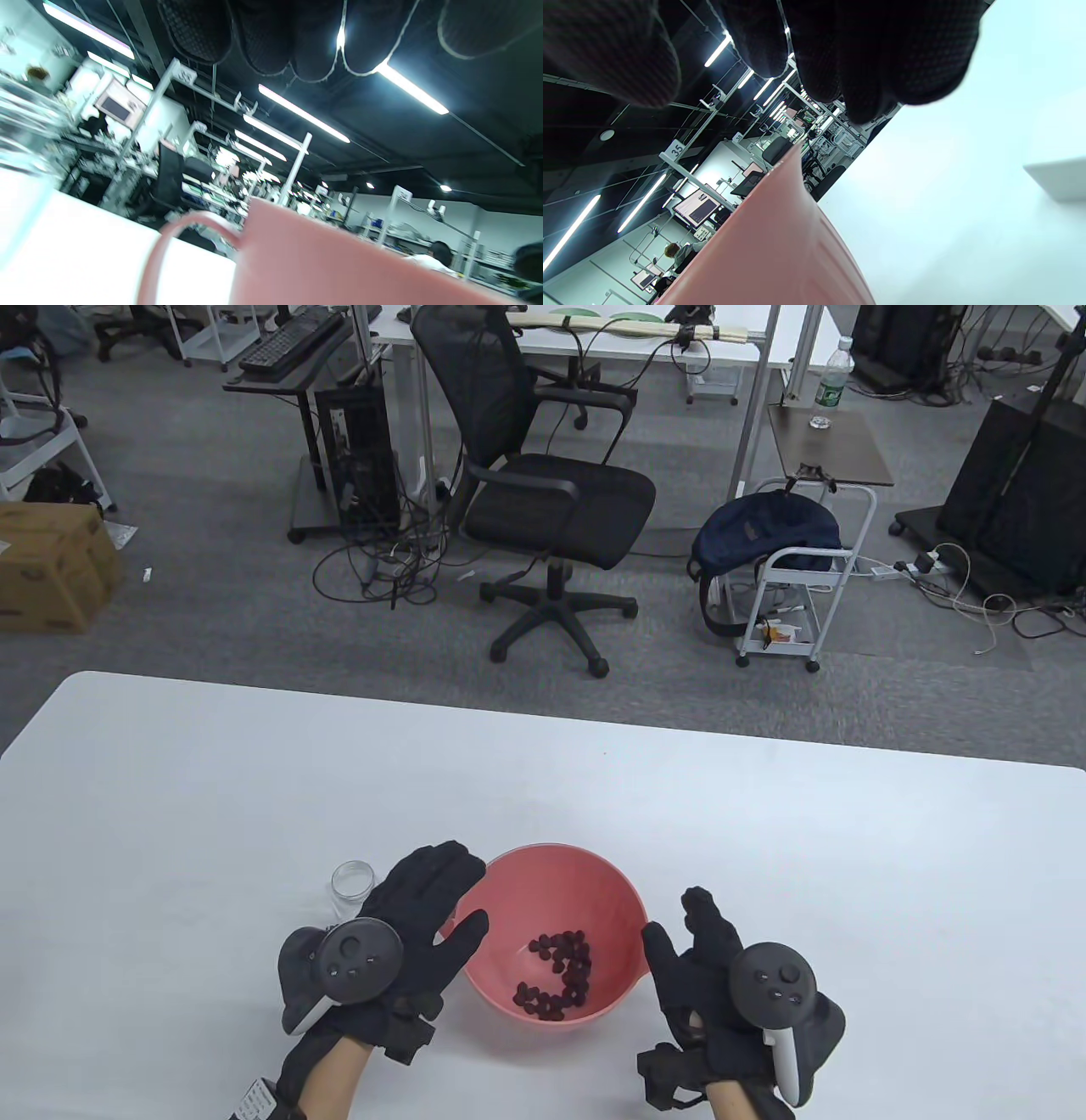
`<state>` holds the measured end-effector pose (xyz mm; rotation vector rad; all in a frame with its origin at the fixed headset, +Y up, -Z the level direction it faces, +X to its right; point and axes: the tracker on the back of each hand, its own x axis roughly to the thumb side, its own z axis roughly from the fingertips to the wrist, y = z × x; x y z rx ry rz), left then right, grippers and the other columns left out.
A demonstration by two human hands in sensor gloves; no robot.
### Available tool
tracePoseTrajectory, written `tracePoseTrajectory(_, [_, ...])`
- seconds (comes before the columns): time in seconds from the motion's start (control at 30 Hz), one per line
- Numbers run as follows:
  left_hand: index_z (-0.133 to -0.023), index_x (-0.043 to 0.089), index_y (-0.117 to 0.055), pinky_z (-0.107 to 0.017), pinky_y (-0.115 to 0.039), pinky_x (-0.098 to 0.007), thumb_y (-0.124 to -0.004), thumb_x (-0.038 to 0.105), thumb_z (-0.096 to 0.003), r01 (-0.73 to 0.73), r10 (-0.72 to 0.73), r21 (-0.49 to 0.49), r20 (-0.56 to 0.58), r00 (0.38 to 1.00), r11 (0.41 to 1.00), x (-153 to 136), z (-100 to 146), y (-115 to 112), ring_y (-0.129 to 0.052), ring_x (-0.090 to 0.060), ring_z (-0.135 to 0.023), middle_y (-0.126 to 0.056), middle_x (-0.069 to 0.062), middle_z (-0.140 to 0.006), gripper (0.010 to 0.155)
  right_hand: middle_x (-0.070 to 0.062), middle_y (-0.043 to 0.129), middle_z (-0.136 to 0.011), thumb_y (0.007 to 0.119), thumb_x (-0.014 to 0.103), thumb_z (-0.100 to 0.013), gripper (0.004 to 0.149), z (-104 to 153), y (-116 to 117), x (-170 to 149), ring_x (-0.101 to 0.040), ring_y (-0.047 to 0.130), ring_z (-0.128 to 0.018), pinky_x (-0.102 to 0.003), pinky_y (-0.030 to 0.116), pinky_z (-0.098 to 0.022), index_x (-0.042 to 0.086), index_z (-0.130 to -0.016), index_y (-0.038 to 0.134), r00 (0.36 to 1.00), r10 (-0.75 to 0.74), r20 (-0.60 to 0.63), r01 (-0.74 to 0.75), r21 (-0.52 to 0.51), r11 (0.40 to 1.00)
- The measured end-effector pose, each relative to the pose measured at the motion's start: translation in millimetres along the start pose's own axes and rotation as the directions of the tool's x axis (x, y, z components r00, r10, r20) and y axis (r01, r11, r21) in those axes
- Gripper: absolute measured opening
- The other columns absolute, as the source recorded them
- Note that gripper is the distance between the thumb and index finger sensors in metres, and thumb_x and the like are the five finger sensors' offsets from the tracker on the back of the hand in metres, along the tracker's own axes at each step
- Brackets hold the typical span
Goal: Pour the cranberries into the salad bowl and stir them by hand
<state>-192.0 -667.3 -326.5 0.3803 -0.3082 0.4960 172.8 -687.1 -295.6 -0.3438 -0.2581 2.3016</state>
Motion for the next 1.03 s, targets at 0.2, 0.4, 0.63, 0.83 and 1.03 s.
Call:
tracePoseTrajectory(0.2, [-0.112, 0.051, -0.049, -0.085, -0.053, -0.048, -0.066, 0.081, -0.0480, 0.085, -0.086, -0.034, -0.025, 0.996, 0.996, -13, 12, -8, -0.047, -0.017, -0.119, -0.051, 0.015, -0.126, 0.072, -0.003, 0.065, -0.114, 0.082, 0.075, -0.040, 0.078, 5, -3, 14, -0.033, 0.059, -0.105, -0.053, 0.055, -0.076, 0.036, -0.104, 0.063, 0.978, 0.133, 0.159, -0.126, -0.051, 0.991])
tracePoseTrajectory(0.4, [-0.114, 0.051, -0.041, -0.085, -0.048, -0.051, -0.062, 0.084, -0.0468, 0.188, -0.188, -0.108, 0.006, 0.982, 0.976, -14, 18, -14, -0.037, -0.018, -0.121, -0.040, 0.014, -0.129, 0.078, 0.004, 0.051, -0.121, 0.077, 0.076, -0.040, 0.077, 11, 5, 27, -0.026, 0.037, -0.115, -0.060, 0.029, -0.078, 0.042, -0.106, 0.057, 0.845, 0.427, 0.321, -0.404, -0.138, 0.904])
tracePoseTrajectory(0.63, [-0.115, 0.051, -0.038, -0.085, -0.044, -0.054, -0.060, 0.087, -0.0452, 0.251, -0.251, -0.138, 0.020, 0.968, 0.958, -14, 19, -14, -0.031, -0.019, -0.121, -0.036, 0.013, -0.130, 0.081, 0.004, 0.048, -0.123, 0.075, 0.077, -0.039, 0.082, 13, 22, 29, -0.028, 0.034, -0.115, -0.061, 0.026, -0.077, 0.041, -0.108, 0.049, 0.799, 0.487, 0.352, -0.481, -0.113, 0.870])
tracePoseTrajectory(0.83, [-0.115, 0.051, -0.038, -0.084, -0.044, -0.055, -0.059, 0.088, -0.0449, 0.258, -0.259, -0.147, 0.008, 0.966, 0.955, -17, 18, -14, -0.031, -0.019, -0.121, -0.036, 0.013, -0.130, 0.082, 0.001, 0.050, -0.122, 0.074, 0.077, -0.040, 0.082, 14, 25, 29, -0.029, 0.037, -0.114, -0.061, 0.028, -0.077, 0.040, -0.108, 0.049, 0.804, 0.476, 0.356, -0.476, -0.092, 0.874])
tracePoseTrajectory(1.03, [-0.115, 0.051, -0.039, -0.084, -0.044, -0.055, -0.059, 0.088, -0.0446, 0.258, -0.261, -0.160, 0.003, 0.965, 0.953, -20, 18, -14, -0.031, -0.019, -0.121, -0.036, 0.013, -0.130, 0.082, 0.000, 0.051, -0.122, 0.074, 0.077, -0.040, 0.082, 14, 26, 29, -0.030, 0.039, -0.114, -0.061, 0.028, -0.077, 0.039, -0.108, 0.049, 0.807, 0.472, 0.356, -0.473, -0.089, 0.876])
